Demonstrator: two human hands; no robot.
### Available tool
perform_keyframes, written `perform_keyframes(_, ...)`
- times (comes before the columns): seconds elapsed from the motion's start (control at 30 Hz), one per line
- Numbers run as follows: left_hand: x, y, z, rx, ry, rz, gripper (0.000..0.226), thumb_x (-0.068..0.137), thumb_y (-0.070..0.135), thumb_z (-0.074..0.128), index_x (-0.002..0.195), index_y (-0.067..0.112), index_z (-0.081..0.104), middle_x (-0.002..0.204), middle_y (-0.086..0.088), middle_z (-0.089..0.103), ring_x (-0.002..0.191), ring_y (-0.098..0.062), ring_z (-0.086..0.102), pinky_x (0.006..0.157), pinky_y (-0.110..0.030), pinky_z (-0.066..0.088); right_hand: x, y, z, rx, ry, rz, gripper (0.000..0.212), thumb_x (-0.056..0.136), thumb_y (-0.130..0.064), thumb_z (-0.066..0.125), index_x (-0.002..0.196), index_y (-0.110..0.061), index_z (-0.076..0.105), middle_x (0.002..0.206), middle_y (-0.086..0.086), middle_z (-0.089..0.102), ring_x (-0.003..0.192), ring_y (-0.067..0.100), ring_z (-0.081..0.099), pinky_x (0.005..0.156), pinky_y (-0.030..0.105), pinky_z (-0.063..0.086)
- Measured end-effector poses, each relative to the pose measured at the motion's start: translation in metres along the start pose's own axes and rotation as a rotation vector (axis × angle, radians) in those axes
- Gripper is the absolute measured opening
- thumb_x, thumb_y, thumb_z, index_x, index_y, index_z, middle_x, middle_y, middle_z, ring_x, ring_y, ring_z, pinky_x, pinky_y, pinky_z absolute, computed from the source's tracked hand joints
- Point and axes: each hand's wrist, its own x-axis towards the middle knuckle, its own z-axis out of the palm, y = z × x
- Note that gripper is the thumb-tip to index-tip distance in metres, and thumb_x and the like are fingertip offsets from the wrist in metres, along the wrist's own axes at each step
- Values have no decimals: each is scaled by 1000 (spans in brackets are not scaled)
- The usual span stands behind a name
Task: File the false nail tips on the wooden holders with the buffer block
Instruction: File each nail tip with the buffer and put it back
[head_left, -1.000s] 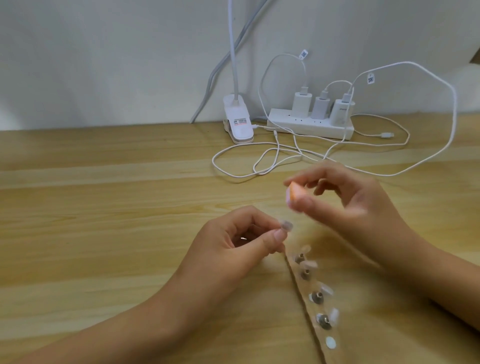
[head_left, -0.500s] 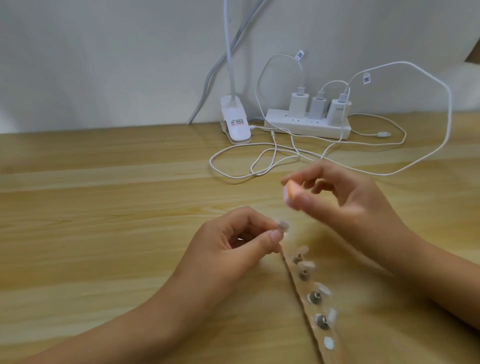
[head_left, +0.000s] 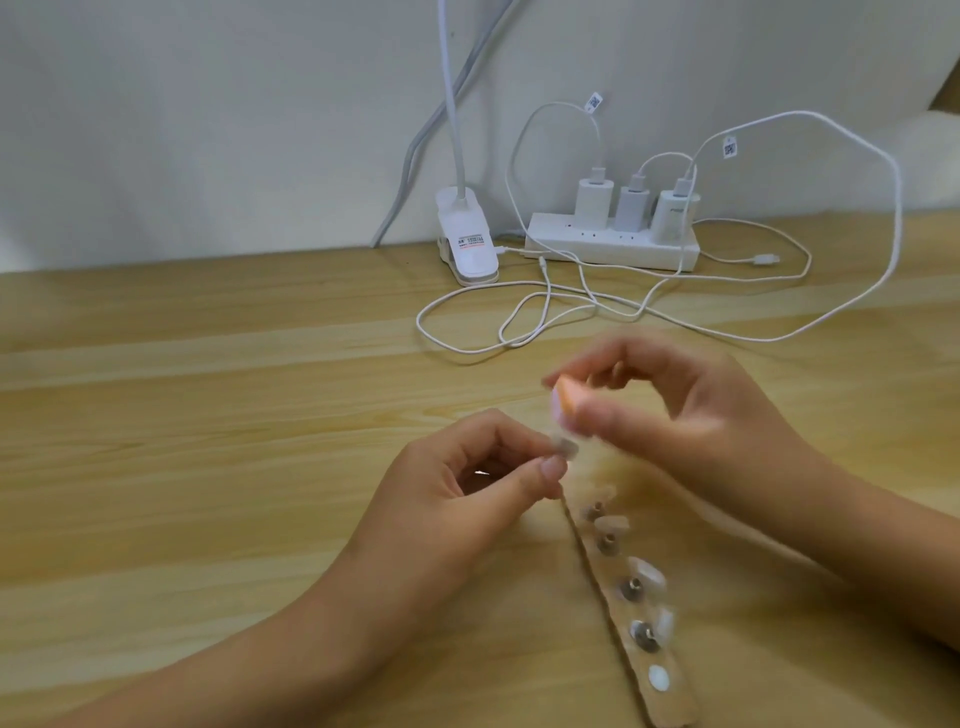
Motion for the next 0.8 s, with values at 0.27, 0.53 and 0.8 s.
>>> perform_keyframes(0.27, -1, 2, -1, -31, 14, -22, 6, 76, 32, 70, 78, 27, 73, 77, 2, 74, 73, -3, 67, 69, -12, 48, -2, -1, 4, -33, 5, -50, 26, 81, -44, 74, 100, -26, 72, 101, -14, 71, 105, 14, 61, 90, 27, 47)
perform_keyframes(0.53, 0, 3, -1, -88, 30, -33, 7, 76, 26, 70, 74, 20, 72, 74, 1, 73, 69, -2, 65, 66, -10, 47, -2, 1, 4, -73, 0, -45, 26, 81, -46, 76, 99, -28, 74, 101, -15, 72, 108, 13, 62, 100, 32, 44)
perform_keyframes(0.8, 1, 1, 0, -119, 53, -23, 13, 72, 26, 68, 78, 15, 71, 72, -1, 72, 67, -3, 64, 65, -12, 48, 0, 3, 4, -55, 56, -43, 25, 80, -42, 78, 98, -25, 74, 99, -16, 71, 105, 10, 62, 100, 37, 44)
